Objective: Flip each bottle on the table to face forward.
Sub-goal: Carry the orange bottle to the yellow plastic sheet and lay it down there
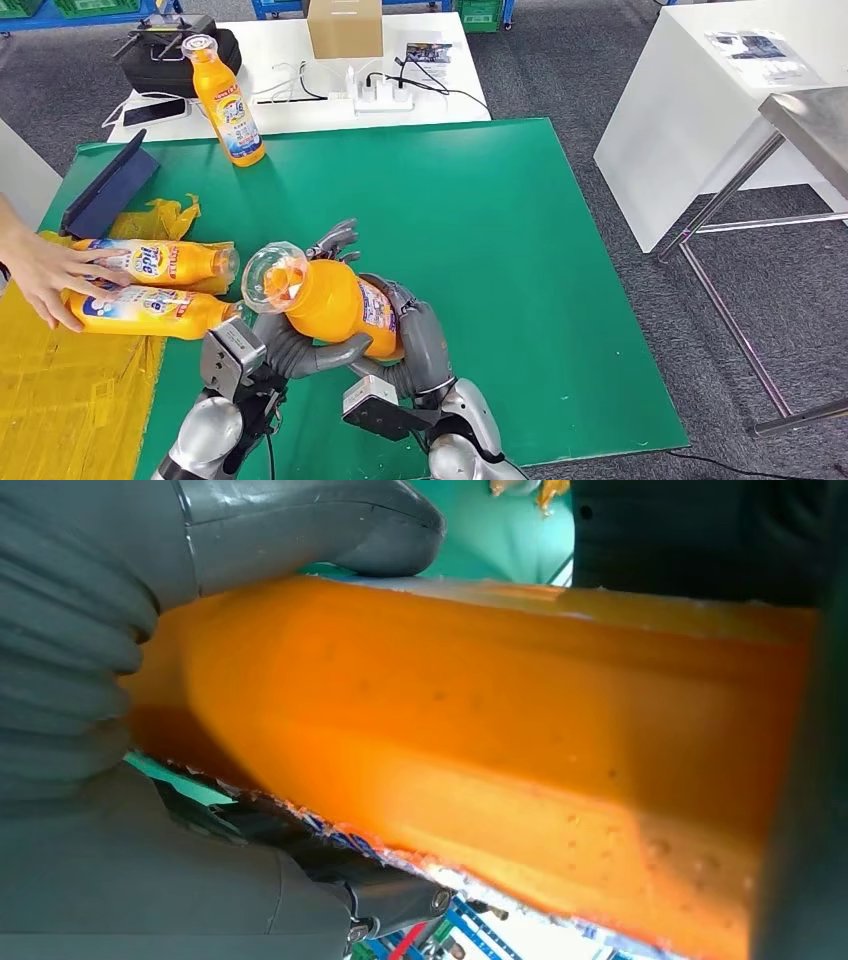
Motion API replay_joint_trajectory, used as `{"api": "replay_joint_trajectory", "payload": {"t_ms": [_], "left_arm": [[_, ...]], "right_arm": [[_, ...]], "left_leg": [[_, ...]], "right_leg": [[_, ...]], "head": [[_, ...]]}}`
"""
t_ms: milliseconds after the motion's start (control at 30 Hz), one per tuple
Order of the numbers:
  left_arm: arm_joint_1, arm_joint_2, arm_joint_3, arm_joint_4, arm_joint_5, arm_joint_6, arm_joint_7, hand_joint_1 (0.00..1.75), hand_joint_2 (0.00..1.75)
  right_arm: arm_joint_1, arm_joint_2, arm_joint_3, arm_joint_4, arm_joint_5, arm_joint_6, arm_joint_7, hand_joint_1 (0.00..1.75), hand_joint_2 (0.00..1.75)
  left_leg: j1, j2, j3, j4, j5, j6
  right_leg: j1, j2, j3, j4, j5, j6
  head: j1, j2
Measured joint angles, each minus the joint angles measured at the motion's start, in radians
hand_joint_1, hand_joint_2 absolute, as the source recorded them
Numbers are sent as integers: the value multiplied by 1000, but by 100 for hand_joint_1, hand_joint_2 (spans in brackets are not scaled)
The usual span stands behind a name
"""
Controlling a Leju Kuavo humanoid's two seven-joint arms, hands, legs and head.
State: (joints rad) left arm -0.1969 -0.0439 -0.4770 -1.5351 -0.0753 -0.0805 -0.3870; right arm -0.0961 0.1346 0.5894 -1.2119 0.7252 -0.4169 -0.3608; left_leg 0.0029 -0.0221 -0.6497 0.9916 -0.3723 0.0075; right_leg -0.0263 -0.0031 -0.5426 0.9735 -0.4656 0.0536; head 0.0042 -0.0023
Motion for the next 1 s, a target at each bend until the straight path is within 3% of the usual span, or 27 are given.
{"api": "replay_joint_trajectory", "payload": {"t_ms": [400,433,533,567,667,733,867,933,1000], "left_arm": [[5,-15,0,33,12,21,-2,175,175],[5,-15,0,36,12,21,-3,175,175],[5,-15,0,42,6,26,-7,175,175],[4,-15,-1,43,-5,35,-11,175,175],[3,-14,-2,37,-84,101,-24,175,175],[1,-5,6,21,-218,197,-7,175,175],[-15,54,50,-10,-788,443,161,175,175],[-21,82,85,-14,-993,493,223,175,175],[-24,101,107,-17,-1087,507,261,175,175]], "right_arm": [[-28,6,27,70,7,-14,10,175,175],[-28,6,29,73,5,-14,10,161,175],[-28,7,30,77,-8,-26,10,30,175],[-26,8,29,77,-18,-35,8,0,175],[-2,9,16,59,-63,-58,5,0,175],[28,4,-11,15,-98,-60,8,0,175],[112,-11,-107,-151,-184,-31,25,0,175],[149,-18,-157,-232,-202,-8,35,0,175],[174,-22,-193,-290,-215,4,39,0,175]], "left_leg": [[0,0,0,0,0,0],[0,0,0,0,0,0],[0,0,-1,0,0,0],[0,0,-1,0,0,0],[0,0,-1,0,0,0],[0,-1,-2,0,0,0],[0,0,-2,0,0,0],[0,0,-2,0,0,0],[0,0,-2,0,0,0]], "right_leg": [[0,0,0,0,0,0],[0,0,0,0,0,0],[0,0,-1,0,0,0],[0,0,-1,0,0,0],[0,0,-1,0,0,0],[0,0,-1,0,0,0],[0,0,-1,0,0,0],[0,0,-1,0,0,0],[0,0,-1,0,0,0]], "head": [[0,0],[0,0],[0,0],[0,0],[0,0],[0,0],[0,0],[0,0],[0,0]]}}
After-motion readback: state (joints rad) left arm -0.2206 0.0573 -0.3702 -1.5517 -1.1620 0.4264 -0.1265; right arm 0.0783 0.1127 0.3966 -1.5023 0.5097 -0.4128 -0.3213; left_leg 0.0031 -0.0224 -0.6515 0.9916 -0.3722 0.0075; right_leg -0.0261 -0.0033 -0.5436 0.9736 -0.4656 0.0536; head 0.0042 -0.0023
